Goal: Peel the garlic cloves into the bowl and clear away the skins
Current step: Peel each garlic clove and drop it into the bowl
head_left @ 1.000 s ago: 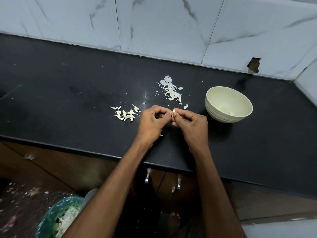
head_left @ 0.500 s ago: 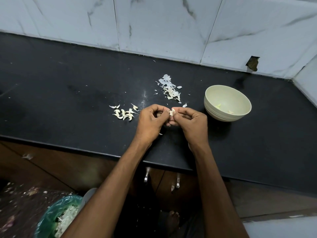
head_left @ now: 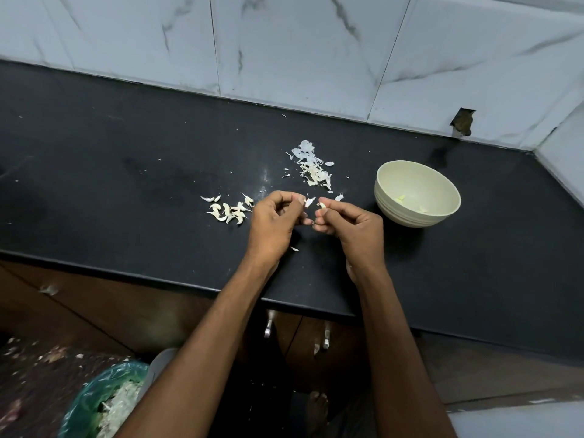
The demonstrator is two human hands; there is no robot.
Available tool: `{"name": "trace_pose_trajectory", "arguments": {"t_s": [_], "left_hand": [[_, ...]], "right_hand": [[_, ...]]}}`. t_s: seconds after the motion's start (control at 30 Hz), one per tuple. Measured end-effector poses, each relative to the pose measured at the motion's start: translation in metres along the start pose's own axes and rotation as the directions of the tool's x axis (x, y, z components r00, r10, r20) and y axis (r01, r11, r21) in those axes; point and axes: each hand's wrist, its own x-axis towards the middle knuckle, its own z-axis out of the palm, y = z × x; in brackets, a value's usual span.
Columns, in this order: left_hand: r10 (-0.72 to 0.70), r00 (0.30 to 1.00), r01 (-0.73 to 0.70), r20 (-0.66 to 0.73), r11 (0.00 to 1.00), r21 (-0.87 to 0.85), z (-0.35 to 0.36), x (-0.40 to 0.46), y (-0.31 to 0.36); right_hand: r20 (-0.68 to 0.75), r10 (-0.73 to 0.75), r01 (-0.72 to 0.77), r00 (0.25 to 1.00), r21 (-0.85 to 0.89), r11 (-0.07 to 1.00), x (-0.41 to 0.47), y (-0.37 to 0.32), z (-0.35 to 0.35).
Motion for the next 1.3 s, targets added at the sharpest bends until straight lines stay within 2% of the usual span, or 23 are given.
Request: {"name": "trace_pose_trajectory", "arguments": {"t_s": [0.17,0.27,0.37,0.43,0.57,0.6,0.67,0.73,0.8,0.87,0.97,1.03,1.1,1.13,1.17,1.23,1.3], "left_hand": [[-0.032,0.999,0.031,-0.039,0.999,-0.033,0.001,0.003,-0.001],[-0.078,0.996,0.076,-0.05,0.997,-0.03,-0.001,0.008,-0.007],[-0.079,0.997,0.079,-0.017,0.997,-0.013,-0.003,0.013,-0.008],[-0.084,0.996,0.083,0.025,0.996,0.023,-0.002,0.021,-0.007],[-0.059,0.996,0.048,0.066,0.987,0.156,0.0,0.043,-0.008],[-0.047,0.997,0.035,0.057,0.98,0.194,-0.001,0.049,-0.008],[-0.004,0.999,-0.008,0.039,0.955,0.296,0.002,0.058,-0.006],[0.041,0.999,-0.052,0.036,0.909,0.414,0.006,0.06,-0.003],[0.059,0.997,-0.071,0.039,0.865,0.496,0.011,0.059,0.0],[0.09,0.996,-0.084,0.012,0.87,0.487,0.012,0.06,-0.002],[0.099,0.995,-0.088,-0.009,0.918,0.386,0.005,0.06,-0.009],[0.075,0.997,-0.075,0.01,0.947,0.311,0.003,0.059,-0.01],[0.05,0.998,-0.055,0.028,0.971,0.235,0.003,0.058,-0.01],[0.03,0.999,-0.035,0.028,0.98,0.196,0.003,0.058,-0.009],[0.001,1.0,-0.005,0.028,0.989,0.151,0.003,0.06,-0.01],[-0.061,0.998,0.06,0.028,0.997,0.05,0.0,0.062,-0.012],[-0.095,0.995,0.095,0.03,0.995,0.0,-0.003,0.063,-0.01]], "right_hand": [[-0.037,-0.037,0.035,0.999,-0.051,0.998,-0.003,-0.003,0.002],[-0.088,-0.113,0.093,0.99,-0.208,0.974,-0.01,-0.008,0.0],[-0.075,-0.215,0.176,0.974,-0.352,0.919,-0.019,-0.024,-0.007],[-0.077,-0.332,0.27,0.94,-0.428,0.863,-0.021,-0.046,-0.018],[-0.131,-0.561,0.371,0.818,-0.623,0.688,-0.003,-0.09,-0.059],[-0.117,-0.577,0.357,0.808,-0.683,0.638,0.005,-0.094,-0.07],[-0.083,-0.514,0.262,0.854,-0.785,0.562,0.02,-0.095,-0.09],[-0.047,-0.413,0.196,0.909,-0.828,0.526,0.031,-0.089,-0.1],[-0.014,-0.393,0.201,0.919,-0.843,0.499,0.033,-0.084,-0.099],[-0.011,-0.434,0.23,0.901,-0.835,0.5,0.029,-0.083,-0.089],[0.004,-0.495,0.333,0.869,-0.745,0.578,0.01,-0.079,-0.063],[0.015,-0.426,0.346,0.905,-0.61,0.713,-0.006,-0.07,-0.039],[0.059,-0.243,0.245,0.968,-0.421,0.874,-0.021,-0.056,-0.014],[0.121,-0.136,0.17,0.983,-0.354,0.92,-0.027,-0.046,-0.002],[0.21,-0.009,0.075,0.978,-0.312,0.947,-0.033,-0.038,0.008],[0.39,0.247,-0.108,0.887,-0.343,0.933,-0.043,-0.024,0.021],[0.43,0.364,-0.175,0.826,-0.417,0.892,-0.04,-0.017,0.027]]}}
